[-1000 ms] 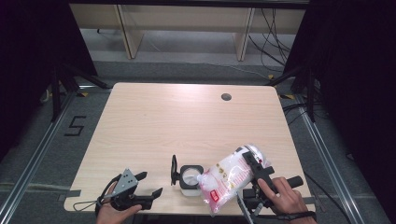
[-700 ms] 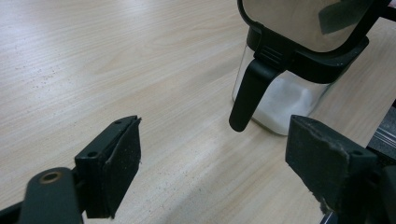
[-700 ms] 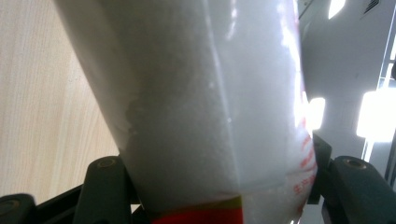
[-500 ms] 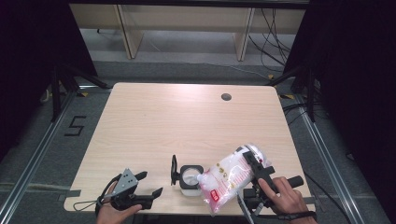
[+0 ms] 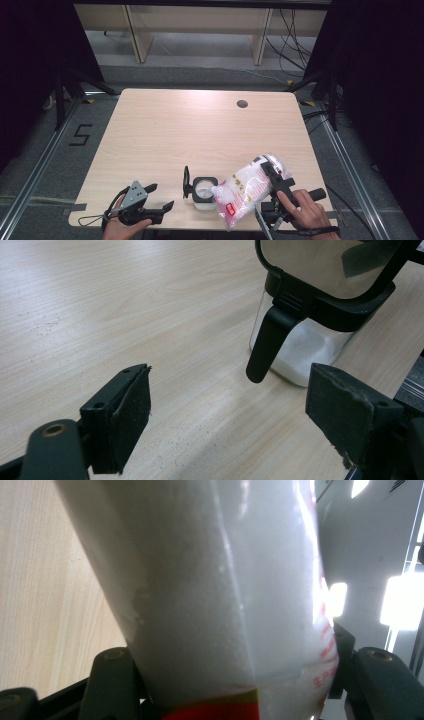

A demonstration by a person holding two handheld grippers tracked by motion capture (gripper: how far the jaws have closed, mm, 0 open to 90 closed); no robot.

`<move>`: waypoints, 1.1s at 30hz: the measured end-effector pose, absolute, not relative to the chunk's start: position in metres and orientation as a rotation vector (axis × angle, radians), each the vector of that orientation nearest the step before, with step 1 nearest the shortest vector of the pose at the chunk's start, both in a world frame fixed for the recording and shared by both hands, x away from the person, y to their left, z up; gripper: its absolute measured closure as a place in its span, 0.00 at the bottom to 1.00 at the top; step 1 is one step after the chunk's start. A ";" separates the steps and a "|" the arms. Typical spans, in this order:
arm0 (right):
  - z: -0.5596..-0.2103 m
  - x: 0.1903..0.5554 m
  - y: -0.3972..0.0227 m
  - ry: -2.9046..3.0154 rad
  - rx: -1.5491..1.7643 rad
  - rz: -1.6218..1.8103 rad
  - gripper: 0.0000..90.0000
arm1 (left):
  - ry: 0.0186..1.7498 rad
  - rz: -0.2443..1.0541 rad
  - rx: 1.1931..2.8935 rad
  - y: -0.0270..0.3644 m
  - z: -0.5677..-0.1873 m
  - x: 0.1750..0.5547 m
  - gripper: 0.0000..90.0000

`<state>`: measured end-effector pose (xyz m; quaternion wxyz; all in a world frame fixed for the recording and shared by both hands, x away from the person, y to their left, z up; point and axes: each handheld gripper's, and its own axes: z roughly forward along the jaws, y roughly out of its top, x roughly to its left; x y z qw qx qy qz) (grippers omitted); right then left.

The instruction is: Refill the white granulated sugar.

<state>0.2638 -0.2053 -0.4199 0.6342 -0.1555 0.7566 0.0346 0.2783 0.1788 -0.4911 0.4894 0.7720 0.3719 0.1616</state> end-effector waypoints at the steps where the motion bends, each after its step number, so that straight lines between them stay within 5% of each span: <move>1: -0.421 0.264 -0.206 1.737 -0.351 0.083 0.45 | 0.904 0.393 1.876 0.179 -0.491 0.278 0.20; 33: -0.423 0.264 -0.206 1.716 -0.346 0.121 0.45 | 0.908 0.394 1.863 0.179 -0.491 0.278 0.20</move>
